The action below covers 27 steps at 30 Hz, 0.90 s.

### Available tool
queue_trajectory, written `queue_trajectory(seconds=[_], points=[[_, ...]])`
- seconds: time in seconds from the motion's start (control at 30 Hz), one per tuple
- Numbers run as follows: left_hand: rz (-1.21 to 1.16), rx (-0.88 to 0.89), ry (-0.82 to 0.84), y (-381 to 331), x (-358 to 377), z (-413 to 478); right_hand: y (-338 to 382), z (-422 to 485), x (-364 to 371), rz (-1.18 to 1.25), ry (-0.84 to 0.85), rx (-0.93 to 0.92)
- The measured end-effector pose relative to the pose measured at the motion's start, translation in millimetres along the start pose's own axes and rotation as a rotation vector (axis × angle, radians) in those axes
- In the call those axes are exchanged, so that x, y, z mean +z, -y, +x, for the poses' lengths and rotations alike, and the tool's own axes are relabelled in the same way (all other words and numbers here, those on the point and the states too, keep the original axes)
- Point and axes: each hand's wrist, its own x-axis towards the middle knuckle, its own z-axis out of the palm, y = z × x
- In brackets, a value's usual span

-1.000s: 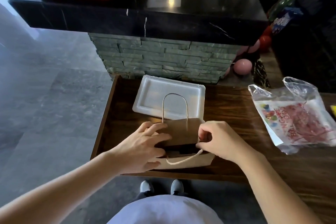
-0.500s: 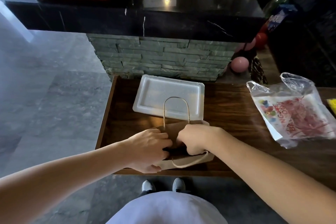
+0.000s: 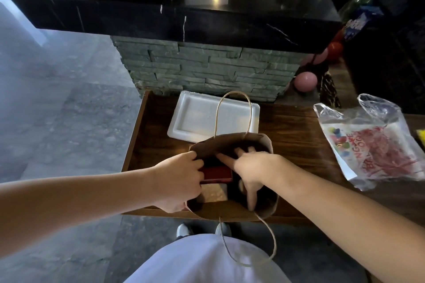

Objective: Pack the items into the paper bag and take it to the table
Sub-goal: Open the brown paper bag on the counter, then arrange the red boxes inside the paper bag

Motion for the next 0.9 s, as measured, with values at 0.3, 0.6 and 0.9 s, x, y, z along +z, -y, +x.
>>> queue_trajectory(seconds=[0.3, 0.6, 0.9], points=[[0.077, 0.031, 0.098, -2.0, -2.6, -16.8, -33.7, -15.8, 1.3, 0.23, -0.102, -0.101], [-0.031, -0.03, 0.157, -23.2, -8.4, -2.7, -56.4, -32.7, 10.1, 0.3, -0.205, -0.062], [0.106, -0.128, 0.382, -24.7, -20.1, 13.3, -19.4, -27.9, 18.2, 0.079, -0.157, -0.028]])
